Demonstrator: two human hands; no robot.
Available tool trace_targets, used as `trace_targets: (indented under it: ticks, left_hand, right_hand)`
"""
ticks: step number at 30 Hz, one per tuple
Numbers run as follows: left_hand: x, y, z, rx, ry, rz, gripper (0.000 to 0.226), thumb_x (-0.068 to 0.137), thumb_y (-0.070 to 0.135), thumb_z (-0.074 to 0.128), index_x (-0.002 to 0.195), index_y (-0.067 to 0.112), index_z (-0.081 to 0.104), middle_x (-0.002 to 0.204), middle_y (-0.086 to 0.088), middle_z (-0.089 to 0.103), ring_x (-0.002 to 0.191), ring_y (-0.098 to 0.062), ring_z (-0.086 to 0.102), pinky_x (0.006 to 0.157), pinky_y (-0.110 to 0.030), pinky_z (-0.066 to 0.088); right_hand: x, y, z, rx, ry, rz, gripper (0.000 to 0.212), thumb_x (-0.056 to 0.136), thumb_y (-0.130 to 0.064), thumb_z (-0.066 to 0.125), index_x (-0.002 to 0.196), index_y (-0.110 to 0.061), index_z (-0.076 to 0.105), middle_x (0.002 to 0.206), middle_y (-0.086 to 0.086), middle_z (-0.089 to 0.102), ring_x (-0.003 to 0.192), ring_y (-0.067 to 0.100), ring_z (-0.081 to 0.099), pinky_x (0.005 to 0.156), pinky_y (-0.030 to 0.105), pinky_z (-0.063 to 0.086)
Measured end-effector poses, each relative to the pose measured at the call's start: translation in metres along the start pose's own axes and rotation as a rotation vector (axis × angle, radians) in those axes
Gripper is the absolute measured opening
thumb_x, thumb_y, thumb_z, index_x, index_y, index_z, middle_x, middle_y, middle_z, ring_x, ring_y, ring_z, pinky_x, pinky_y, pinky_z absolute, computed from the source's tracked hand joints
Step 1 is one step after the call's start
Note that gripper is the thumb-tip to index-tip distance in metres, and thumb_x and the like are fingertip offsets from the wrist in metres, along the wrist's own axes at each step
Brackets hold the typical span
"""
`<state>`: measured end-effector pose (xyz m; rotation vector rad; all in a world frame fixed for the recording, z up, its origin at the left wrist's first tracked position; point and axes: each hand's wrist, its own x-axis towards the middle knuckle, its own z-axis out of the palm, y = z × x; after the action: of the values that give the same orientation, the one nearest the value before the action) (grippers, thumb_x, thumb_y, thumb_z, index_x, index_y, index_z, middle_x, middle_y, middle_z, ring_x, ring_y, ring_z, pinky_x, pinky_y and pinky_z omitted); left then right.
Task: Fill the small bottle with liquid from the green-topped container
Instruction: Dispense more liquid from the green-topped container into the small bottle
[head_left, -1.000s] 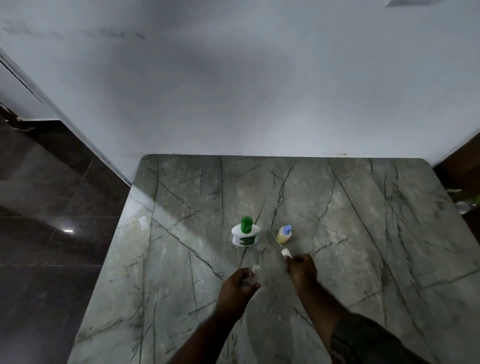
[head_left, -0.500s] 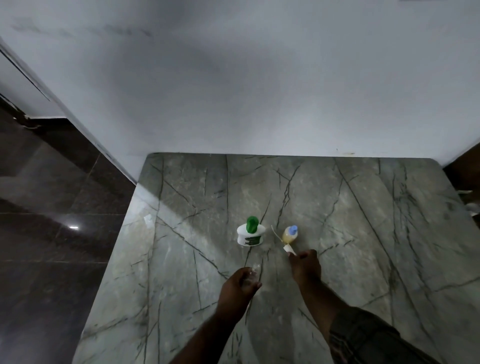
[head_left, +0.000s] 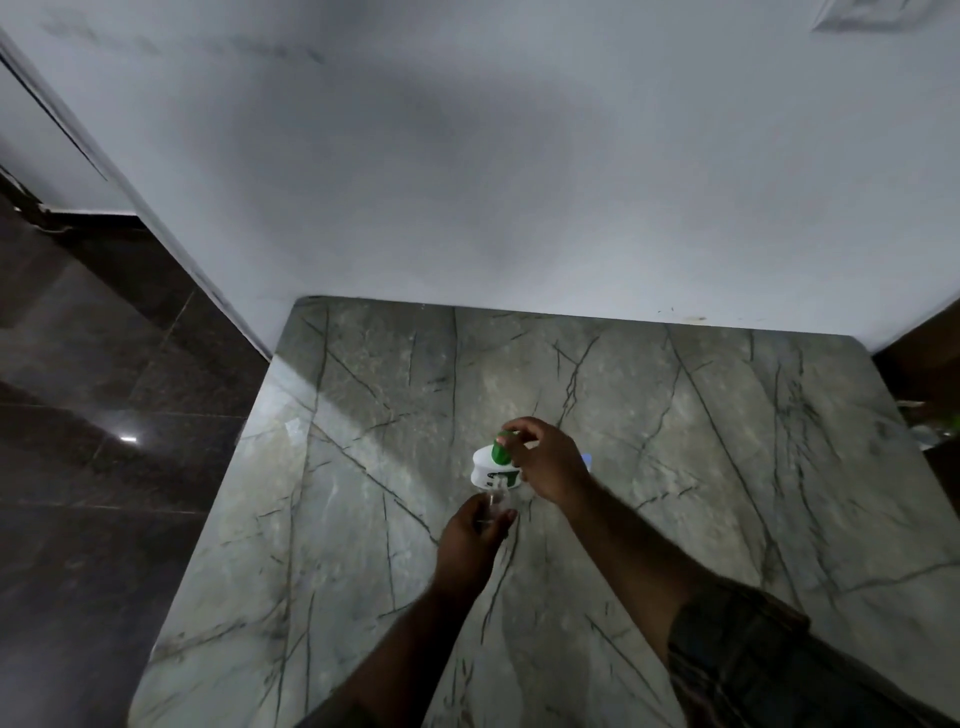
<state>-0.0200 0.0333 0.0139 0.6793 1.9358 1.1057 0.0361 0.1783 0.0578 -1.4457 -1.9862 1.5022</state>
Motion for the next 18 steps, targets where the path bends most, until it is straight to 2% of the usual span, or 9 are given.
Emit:
trace_targets:
  ticks: [2,5,9,14,18]
  left_hand:
    - [0.001,0.004,-0.001,-0.05,0.011,-0.009,0.026,0.09,0.035,0.065,0.115,0.027,0.059,0.09,0.004,0.071,0.078,-0.006,0.069,0.07,-0.02,0.056]
    - [0.004,0.007,-0.003,-0.092,0.027,-0.005,0.023,0.091,0.036,0.065,0.112,0.027,0.062,0.088,0.002,0.072,0.076,-0.008,0.068,0.069,-0.023,0.057]
    - [0.008,0.011,-0.005,-0.134,0.053,0.013,0.022,0.09,0.034,0.066,0.11,0.024,0.066,0.084,0.0,0.072,0.069,-0.006,0.066,0.064,-0.019,0.052]
    - [0.007,0.011,-0.008,-0.143,0.025,0.038,0.022,0.089,0.036,0.066,0.105,0.021,0.069,0.08,0.001,0.072,0.07,-0.01,0.068,0.065,-0.023,0.054]
    - [0.009,0.014,-0.009,-0.149,0.013,0.045,0.022,0.089,0.036,0.067,0.105,0.021,0.07,0.079,0.0,0.073,0.07,-0.012,0.068,0.066,-0.025,0.056]
  right_hand:
    - [0.006,-0.001,-0.001,0.007,-0.017,-0.001,0.013,0.084,-0.028,0.073,0.094,-0.019,0.073,0.09,-0.005,0.07,0.089,0.02,0.068,0.081,0.047,0.059]
    - [0.009,-0.005,-0.005,0.039,-0.054,0.012,0.012,0.084,-0.022,0.075,0.092,-0.013,0.073,0.086,0.002,0.072,0.084,0.027,0.071,0.074,0.047,0.061]
    - [0.007,-0.008,-0.009,0.015,-0.084,0.001,0.015,0.086,-0.021,0.073,0.097,-0.01,0.072,0.091,0.006,0.073,0.083,0.022,0.07,0.067,0.034,0.061]
    - [0.012,-0.009,-0.011,-0.112,-0.111,-0.05,0.015,0.086,-0.027,0.072,0.095,-0.016,0.071,0.092,0.001,0.072,0.086,0.018,0.069,0.077,0.036,0.059]
    - [0.013,-0.009,-0.01,-0.151,-0.118,-0.075,0.014,0.086,-0.03,0.072,0.092,-0.018,0.071,0.087,0.0,0.072,0.083,0.018,0.069,0.077,0.04,0.059]
